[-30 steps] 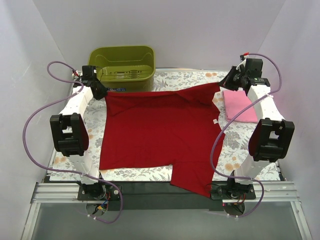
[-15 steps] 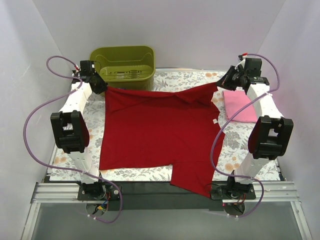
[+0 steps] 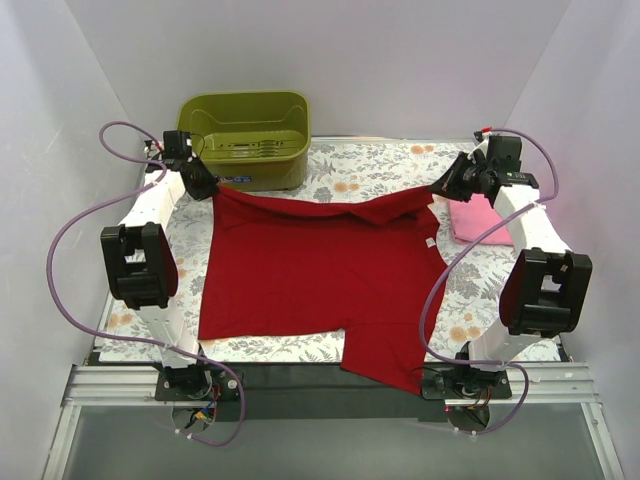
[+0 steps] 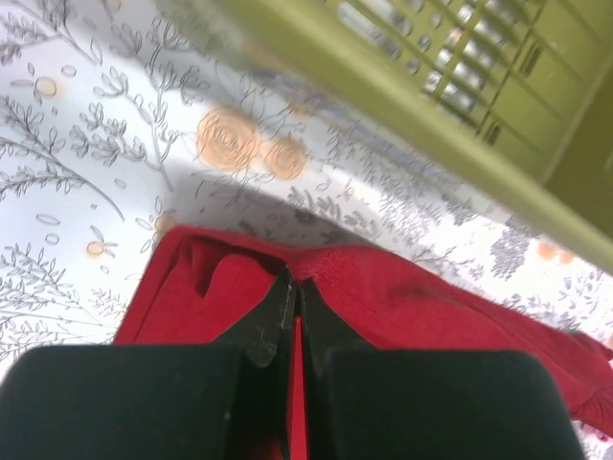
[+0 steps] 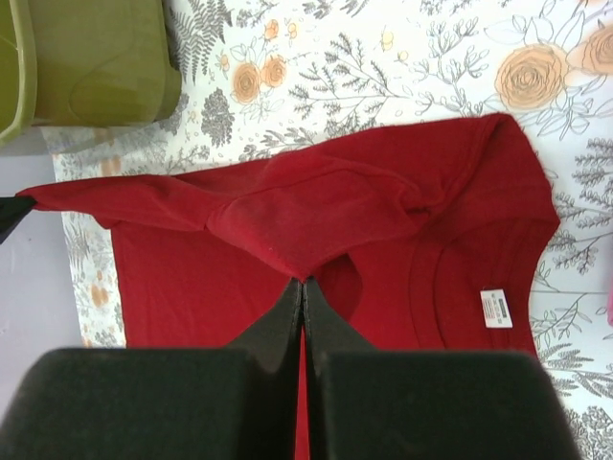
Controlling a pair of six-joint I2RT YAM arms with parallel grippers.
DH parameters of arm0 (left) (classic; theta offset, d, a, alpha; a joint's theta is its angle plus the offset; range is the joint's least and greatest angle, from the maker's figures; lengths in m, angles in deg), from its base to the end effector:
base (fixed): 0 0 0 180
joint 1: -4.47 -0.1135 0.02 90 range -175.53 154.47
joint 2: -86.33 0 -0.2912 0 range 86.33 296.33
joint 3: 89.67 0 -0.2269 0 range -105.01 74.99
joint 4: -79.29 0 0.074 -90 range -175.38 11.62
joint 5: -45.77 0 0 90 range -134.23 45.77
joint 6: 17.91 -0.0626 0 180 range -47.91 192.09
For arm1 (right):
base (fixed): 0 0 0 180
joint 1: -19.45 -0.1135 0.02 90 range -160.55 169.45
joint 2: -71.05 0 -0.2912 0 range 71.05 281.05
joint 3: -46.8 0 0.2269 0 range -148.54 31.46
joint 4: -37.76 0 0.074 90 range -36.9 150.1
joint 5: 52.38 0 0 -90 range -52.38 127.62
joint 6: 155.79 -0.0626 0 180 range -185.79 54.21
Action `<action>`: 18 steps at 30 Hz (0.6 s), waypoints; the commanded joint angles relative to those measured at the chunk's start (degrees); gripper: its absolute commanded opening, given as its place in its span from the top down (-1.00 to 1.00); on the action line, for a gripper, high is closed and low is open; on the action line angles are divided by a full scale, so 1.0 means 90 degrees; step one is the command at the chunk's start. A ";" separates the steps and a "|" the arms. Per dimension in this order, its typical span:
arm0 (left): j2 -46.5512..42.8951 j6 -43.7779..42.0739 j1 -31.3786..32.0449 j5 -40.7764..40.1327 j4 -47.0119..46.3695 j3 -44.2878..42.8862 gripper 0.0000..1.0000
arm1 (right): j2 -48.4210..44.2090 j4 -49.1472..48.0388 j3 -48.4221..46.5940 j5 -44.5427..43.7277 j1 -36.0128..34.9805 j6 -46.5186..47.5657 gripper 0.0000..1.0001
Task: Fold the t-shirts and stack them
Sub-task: Fold the tshirt
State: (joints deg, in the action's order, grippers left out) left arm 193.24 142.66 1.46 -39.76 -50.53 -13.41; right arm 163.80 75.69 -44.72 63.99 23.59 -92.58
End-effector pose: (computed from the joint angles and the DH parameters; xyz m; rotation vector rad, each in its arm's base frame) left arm 0.4124 0.0168 0.2701 -1.5274 2.0985 -0.5621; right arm 0.3627 0.0016 0.3173 0.3596 2.2422 0.7291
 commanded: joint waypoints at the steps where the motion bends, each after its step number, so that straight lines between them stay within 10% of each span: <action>1: -0.0483 -0.0126 -0.0047 -0.0047 0.0092 0.0115 1.00 | -0.0335 -0.0098 0.0115 0.0097 0.0038 0.0085 0.97; 18: -0.1069 -0.0214 -0.0037 -0.0037 0.0454 0.1140 1.00 | -0.1057 0.0390 0.0749 -0.0401 0.0116 0.0437 0.97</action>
State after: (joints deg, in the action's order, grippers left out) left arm 186.68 141.47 1.42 -40.15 -46.90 -6.02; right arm 156.50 78.33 -39.58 61.78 24.01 -89.93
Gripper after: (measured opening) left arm 0.018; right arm 0.019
